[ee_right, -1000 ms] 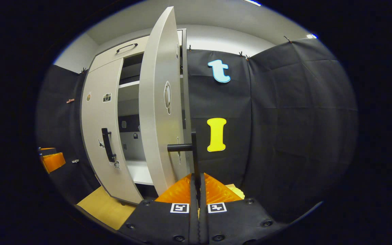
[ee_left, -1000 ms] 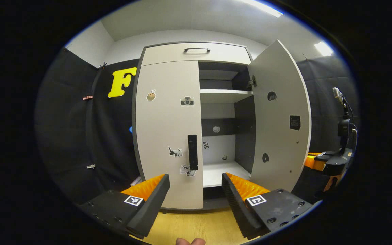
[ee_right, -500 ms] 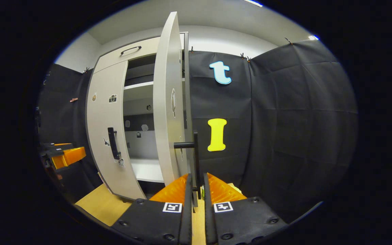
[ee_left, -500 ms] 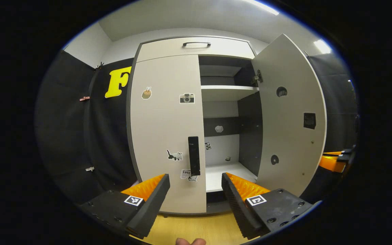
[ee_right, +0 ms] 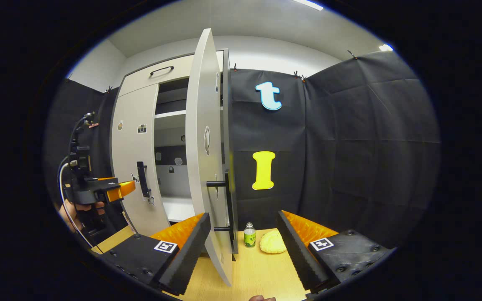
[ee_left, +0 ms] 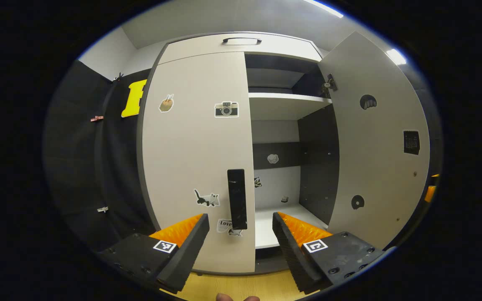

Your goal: Open the right door of the double-door shoe cabinet with the right hand, and open the left door with the left hand.

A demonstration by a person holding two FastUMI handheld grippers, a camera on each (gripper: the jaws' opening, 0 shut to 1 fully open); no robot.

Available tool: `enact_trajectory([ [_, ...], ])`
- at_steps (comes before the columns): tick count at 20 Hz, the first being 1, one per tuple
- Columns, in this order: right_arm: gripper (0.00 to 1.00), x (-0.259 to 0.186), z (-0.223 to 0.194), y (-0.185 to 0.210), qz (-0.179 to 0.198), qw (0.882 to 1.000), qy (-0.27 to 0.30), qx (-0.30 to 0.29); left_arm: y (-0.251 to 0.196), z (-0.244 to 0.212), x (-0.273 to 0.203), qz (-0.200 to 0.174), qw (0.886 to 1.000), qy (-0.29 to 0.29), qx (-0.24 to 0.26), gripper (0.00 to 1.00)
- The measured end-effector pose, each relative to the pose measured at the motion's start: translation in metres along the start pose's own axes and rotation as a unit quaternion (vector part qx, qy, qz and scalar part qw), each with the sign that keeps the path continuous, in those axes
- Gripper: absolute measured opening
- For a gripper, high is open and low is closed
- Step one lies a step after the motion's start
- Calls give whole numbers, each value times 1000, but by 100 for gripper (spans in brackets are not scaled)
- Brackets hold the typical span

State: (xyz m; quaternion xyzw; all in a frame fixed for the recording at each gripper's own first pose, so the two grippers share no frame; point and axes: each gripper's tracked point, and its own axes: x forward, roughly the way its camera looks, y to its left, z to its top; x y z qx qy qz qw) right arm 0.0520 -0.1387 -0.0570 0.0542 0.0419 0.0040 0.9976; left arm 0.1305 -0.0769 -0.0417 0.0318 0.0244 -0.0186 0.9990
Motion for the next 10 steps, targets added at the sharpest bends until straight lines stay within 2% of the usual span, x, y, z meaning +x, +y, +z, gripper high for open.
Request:
enact_trajectory([
  [7,99,-5,4,-13,-2,1000,-7,-3,14,5,53,32,999,-4,-2,88],
  [10,99,-3,3,-20,-6,1000,-5,-7,17,-1,75,35,999,0,-7,75],
])
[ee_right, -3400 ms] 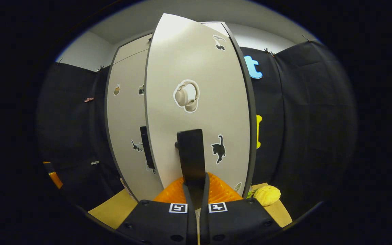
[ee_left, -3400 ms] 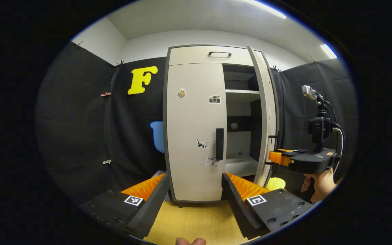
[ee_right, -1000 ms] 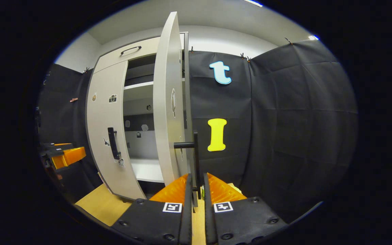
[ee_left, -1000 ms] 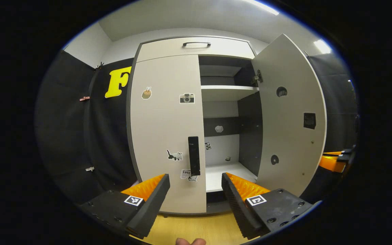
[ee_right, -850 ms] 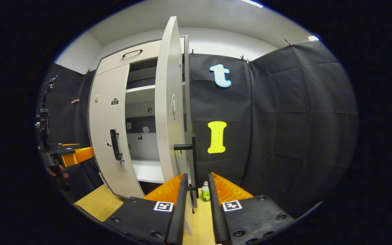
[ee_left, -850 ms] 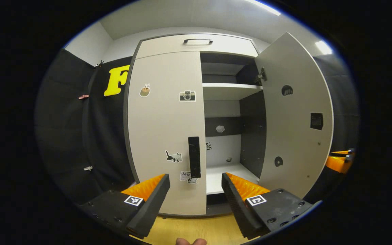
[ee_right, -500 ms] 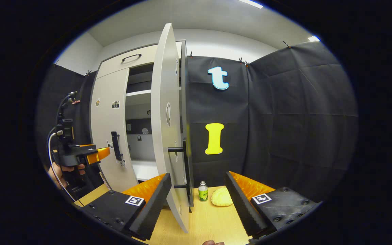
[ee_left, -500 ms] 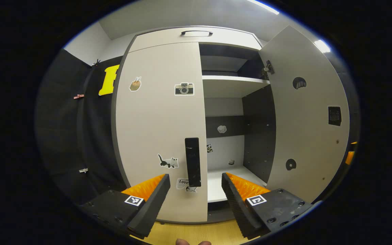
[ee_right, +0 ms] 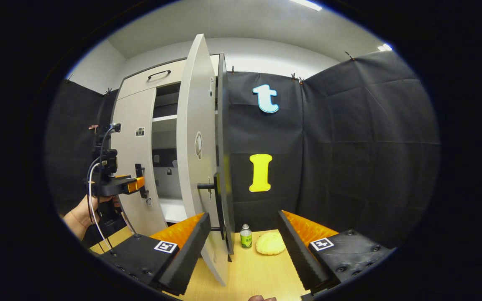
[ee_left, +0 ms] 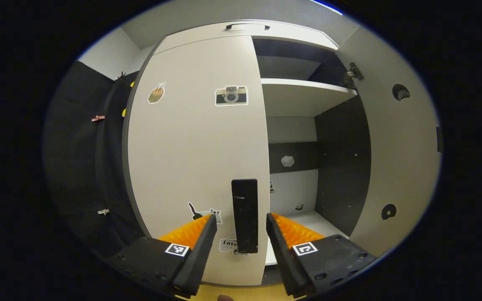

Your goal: Open the right door of the double-door shoe cabinet with the right hand, and open the left door with the left hand.

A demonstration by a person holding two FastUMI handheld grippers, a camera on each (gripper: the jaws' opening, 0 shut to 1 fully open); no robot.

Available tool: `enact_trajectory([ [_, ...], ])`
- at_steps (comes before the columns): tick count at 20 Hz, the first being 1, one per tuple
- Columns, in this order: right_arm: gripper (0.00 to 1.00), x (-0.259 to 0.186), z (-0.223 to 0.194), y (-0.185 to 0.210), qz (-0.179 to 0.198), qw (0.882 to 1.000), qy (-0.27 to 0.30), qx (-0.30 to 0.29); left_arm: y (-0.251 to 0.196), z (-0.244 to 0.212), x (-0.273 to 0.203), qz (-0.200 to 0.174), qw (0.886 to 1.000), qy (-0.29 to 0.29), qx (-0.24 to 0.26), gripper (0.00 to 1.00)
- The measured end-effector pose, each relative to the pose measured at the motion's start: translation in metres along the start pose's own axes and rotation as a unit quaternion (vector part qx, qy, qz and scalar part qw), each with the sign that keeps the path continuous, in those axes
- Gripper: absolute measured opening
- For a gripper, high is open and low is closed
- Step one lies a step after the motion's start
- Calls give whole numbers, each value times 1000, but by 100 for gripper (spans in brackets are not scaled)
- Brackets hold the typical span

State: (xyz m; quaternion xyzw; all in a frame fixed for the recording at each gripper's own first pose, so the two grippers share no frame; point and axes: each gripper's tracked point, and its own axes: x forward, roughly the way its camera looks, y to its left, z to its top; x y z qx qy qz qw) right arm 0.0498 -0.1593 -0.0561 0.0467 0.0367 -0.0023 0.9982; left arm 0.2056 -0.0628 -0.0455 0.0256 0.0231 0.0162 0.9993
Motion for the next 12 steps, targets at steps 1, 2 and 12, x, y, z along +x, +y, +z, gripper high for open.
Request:
enact_trajectory([
  [1,99,1,0,-3,-2,1000,0,-2,0,-1,5,-1,1000,0,-2,71],
  [2,99,2,-1,-4,-1,1000,0,-2,-1,-3,10,0,1000,1,-2,66],
  [12,99,12,-4,-22,-11,1000,3,4,-7,-13,30,-7,1000,3,-17,36],
])
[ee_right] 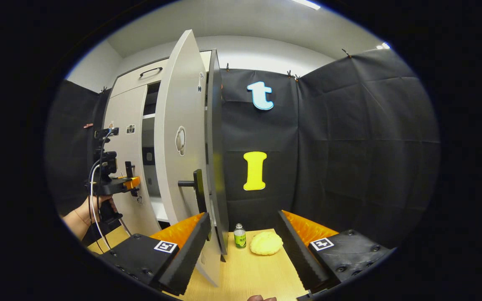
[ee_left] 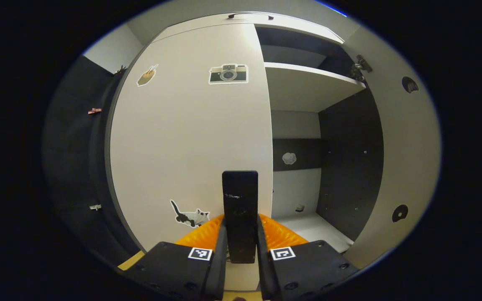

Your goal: Open the right door of the double-door shoe cabinet with the right hand, and open the left door with the left hand.

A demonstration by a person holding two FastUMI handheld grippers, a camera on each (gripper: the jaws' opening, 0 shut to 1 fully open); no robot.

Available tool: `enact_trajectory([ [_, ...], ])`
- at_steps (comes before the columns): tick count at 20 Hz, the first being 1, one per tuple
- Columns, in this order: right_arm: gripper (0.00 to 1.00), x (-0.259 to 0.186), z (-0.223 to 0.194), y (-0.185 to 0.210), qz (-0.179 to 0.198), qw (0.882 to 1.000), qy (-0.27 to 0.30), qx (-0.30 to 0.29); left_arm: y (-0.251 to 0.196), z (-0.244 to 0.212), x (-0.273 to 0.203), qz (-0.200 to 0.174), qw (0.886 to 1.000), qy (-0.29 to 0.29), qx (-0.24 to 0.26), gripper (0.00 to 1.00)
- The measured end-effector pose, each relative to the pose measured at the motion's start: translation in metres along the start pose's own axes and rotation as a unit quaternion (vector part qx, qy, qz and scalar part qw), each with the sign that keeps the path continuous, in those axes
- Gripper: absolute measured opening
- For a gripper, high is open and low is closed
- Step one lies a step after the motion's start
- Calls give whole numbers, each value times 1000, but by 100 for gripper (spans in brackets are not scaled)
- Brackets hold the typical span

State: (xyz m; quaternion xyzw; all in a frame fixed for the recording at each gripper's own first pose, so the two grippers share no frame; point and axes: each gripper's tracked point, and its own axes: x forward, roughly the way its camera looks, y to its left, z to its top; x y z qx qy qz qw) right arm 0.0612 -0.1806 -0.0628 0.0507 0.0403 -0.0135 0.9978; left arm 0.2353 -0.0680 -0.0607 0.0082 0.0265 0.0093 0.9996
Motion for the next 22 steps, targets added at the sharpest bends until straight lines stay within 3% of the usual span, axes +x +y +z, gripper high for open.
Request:
enact_trajectory([
  [5,99,-3,10,6,2,1000,-13,0,-2,-6,0,-7,1000,19,0,36],
  [9,99,-10,15,18,9,1000,-18,1,-2,-7,-2,-30,999,29,-18,24],
  [12,99,-15,20,28,12,1000,-25,-1,1,-8,-11,-35,999,35,-13,21],
  [22,99,-39,38,84,35,998,-46,-10,39,-15,-88,-56,997,31,-31,19],
])
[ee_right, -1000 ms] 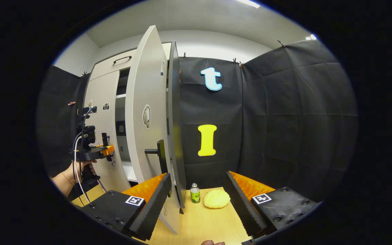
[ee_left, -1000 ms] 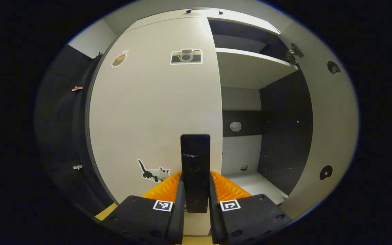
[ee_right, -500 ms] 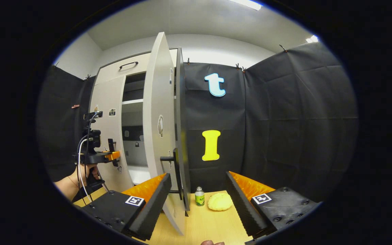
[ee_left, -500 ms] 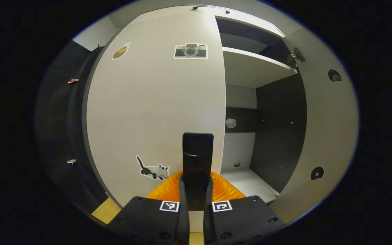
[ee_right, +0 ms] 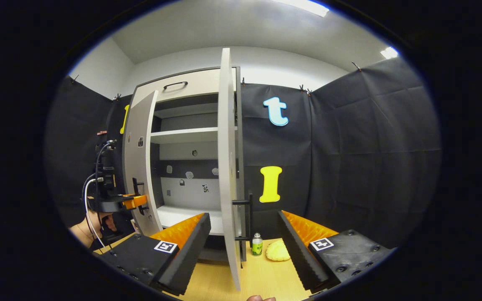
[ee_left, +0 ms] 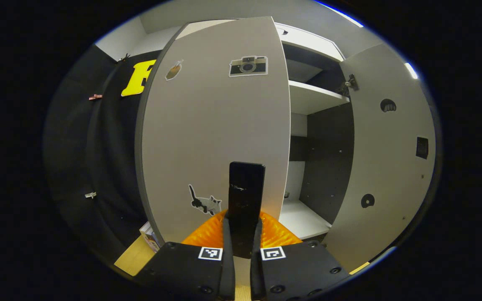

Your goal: Open the right door of the double-door shoe cabinet with the right hand, and open the left door with the left hand.

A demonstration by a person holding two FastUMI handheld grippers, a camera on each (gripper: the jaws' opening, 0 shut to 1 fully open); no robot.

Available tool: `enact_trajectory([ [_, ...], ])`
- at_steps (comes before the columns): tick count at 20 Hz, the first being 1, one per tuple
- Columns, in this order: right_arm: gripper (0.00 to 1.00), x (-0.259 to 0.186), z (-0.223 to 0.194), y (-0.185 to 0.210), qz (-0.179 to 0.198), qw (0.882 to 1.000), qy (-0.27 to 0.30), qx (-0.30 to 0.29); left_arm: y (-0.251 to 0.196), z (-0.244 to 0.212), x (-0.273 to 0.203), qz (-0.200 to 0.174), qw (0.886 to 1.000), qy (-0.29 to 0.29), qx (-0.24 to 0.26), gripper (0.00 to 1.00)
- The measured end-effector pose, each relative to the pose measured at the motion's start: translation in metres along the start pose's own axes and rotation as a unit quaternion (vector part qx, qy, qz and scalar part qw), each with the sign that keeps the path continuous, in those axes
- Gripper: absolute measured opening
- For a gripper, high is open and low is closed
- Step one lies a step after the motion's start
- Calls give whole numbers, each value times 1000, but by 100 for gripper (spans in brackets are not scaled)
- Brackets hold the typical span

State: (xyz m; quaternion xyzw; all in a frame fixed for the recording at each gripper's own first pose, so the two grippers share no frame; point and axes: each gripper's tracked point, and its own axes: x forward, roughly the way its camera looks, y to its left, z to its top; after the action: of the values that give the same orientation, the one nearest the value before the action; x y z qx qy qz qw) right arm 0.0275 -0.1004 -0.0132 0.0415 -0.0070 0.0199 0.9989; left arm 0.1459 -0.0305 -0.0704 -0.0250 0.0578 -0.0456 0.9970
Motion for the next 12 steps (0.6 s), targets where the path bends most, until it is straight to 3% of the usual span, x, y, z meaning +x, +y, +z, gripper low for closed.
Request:
enact_trajectory([
  [12,99,-11,-4,61,-4,1000,15,-2,61,-10,-75,-14,1000,0,-5,18],
])
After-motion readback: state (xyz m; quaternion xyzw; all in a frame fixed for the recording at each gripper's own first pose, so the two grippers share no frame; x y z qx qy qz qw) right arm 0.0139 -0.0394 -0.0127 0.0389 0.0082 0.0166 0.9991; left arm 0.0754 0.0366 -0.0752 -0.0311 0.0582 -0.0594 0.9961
